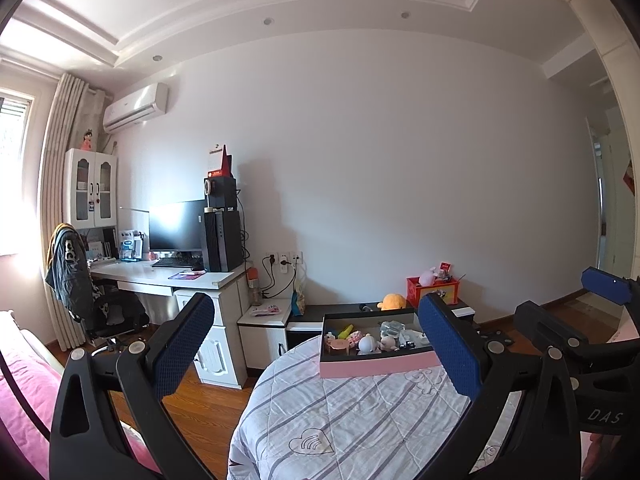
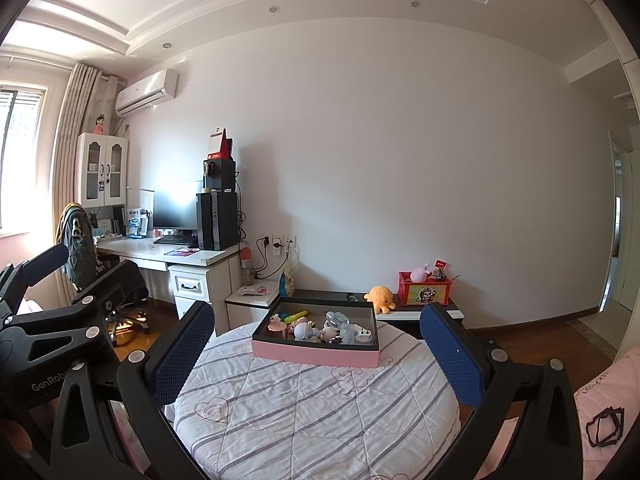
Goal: Organize rigid objects
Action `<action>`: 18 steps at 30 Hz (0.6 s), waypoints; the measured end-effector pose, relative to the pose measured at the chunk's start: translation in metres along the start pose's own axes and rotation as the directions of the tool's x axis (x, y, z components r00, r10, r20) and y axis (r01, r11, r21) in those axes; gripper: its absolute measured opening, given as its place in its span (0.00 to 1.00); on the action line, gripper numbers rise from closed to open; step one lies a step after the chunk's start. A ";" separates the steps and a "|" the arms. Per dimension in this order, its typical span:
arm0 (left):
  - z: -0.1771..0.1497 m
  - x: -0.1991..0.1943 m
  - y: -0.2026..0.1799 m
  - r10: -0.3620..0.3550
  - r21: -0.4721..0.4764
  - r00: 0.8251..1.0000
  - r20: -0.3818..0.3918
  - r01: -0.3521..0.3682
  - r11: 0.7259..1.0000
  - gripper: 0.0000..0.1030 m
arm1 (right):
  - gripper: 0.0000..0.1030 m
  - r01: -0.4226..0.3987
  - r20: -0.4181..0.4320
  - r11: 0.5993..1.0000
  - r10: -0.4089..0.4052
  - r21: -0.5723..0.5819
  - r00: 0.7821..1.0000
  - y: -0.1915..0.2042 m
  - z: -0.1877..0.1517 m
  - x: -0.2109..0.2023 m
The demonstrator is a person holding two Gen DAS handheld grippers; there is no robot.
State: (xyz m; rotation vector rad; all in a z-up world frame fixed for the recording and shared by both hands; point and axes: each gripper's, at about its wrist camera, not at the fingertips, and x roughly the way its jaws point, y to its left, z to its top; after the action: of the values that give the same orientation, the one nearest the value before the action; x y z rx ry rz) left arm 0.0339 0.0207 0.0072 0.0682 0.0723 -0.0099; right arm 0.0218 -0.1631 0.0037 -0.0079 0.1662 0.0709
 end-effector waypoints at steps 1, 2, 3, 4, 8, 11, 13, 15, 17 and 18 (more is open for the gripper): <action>0.000 0.000 0.000 -0.002 -0.001 1.000 -0.002 0.002 1.000 1.00 | 1.00 0.002 -0.001 1.000 -0.002 -0.001 1.000 0.001 0.000 0.001; 0.000 0.001 0.000 -0.004 -0.004 1.000 -0.005 0.004 1.000 1.00 | 1.00 0.002 -0.003 1.000 -0.002 -0.001 1.000 0.000 0.001 0.001; -0.001 0.001 0.000 -0.006 -0.007 1.000 -0.008 0.006 1.000 1.00 | 1.00 0.003 -0.004 1.000 -0.003 -0.002 1.000 0.000 0.000 0.002; -0.001 0.001 0.000 -0.007 -0.010 1.000 -0.009 0.007 1.000 1.00 | 1.00 0.003 -0.004 1.000 -0.003 -0.003 1.000 0.001 0.001 0.002; -0.001 0.002 0.001 -0.001 -0.010 1.000 -0.008 0.001 1.000 1.00 | 1.00 0.002 -0.005 1.000 -0.002 -0.002 1.000 0.001 0.001 0.003; -0.002 0.002 0.001 -0.004 -0.012 1.000 -0.009 0.003 1.000 1.00 | 1.00 0.003 -0.005 1.000 -0.003 -0.003 1.000 0.002 0.001 0.003; -0.001 0.002 0.001 -0.003 -0.013 1.000 -0.007 0.003 1.000 1.00 | 1.00 0.005 -0.004 1.000 -0.005 -0.004 1.000 0.002 0.001 0.003; -0.001 0.002 0.001 -0.004 -0.015 1.000 -0.005 0.004 1.000 1.00 | 1.00 0.002 -0.005 1.000 -0.002 -0.002 1.000 0.002 0.001 0.003; -0.001 0.004 0.001 -0.006 -0.024 1.000 -0.002 0.005 1.000 1.00 | 1.00 0.001 -0.005 1.000 -0.001 -0.001 1.000 0.002 0.001 0.003; -0.001 0.003 0.001 -0.004 -0.020 1.000 0.000 0.004 1.000 1.00 | 1.00 0.000 -0.005 1.000 0.000 -0.001 1.000 0.002 0.001 0.003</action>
State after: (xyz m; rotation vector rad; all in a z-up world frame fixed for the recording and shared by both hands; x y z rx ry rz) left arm 0.0373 0.0217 0.0057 0.0478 0.0730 -0.0132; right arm 0.0251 -0.1606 0.0036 -0.0089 0.1707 0.0707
